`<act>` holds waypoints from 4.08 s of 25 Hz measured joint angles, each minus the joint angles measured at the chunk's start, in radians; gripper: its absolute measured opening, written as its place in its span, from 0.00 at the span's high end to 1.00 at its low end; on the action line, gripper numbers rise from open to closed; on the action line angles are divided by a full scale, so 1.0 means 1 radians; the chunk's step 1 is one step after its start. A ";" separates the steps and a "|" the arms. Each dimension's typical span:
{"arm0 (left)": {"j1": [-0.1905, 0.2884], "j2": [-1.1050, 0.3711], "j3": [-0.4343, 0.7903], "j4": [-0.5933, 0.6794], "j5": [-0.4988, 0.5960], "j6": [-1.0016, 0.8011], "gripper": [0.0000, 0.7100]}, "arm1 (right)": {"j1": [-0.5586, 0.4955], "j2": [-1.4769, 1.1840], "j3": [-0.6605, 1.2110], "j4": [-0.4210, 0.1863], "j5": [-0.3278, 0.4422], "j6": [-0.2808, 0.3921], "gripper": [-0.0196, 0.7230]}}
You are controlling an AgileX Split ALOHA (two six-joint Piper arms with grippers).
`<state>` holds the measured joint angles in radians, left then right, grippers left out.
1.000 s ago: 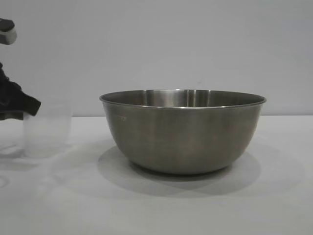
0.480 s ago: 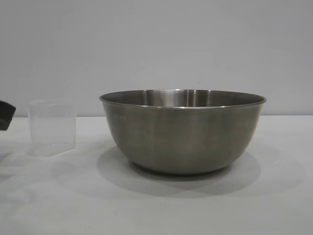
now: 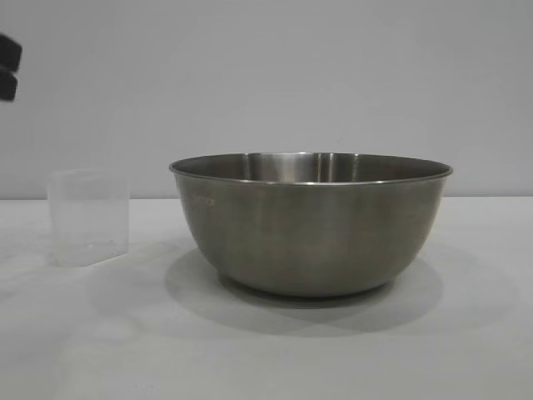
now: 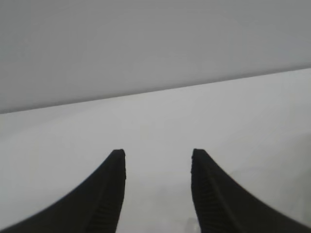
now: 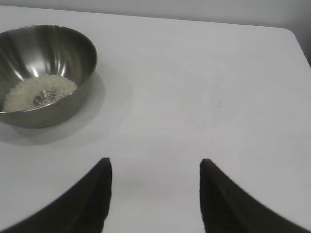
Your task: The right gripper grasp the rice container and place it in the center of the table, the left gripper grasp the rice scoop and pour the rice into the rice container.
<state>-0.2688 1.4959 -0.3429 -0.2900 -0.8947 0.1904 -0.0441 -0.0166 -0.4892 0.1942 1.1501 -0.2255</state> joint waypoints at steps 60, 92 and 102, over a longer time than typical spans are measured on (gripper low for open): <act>0.331 -1.514 -0.165 0.282 1.971 -0.067 0.62 | 0.000 0.000 0.000 0.002 0.000 0.000 0.47; 0.335 -1.514 -0.144 0.336 2.012 -0.195 0.62 | 0.082 0.000 0.000 0.004 0.000 0.000 0.47; 0.366 -1.514 -0.144 0.336 2.013 -0.195 0.62 | 0.117 0.000 0.000 0.006 0.000 0.000 0.47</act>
<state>0.0972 -0.0185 -0.4865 0.0455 1.1188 -0.0047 0.0729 -0.0166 -0.4892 0.1998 1.1501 -0.2255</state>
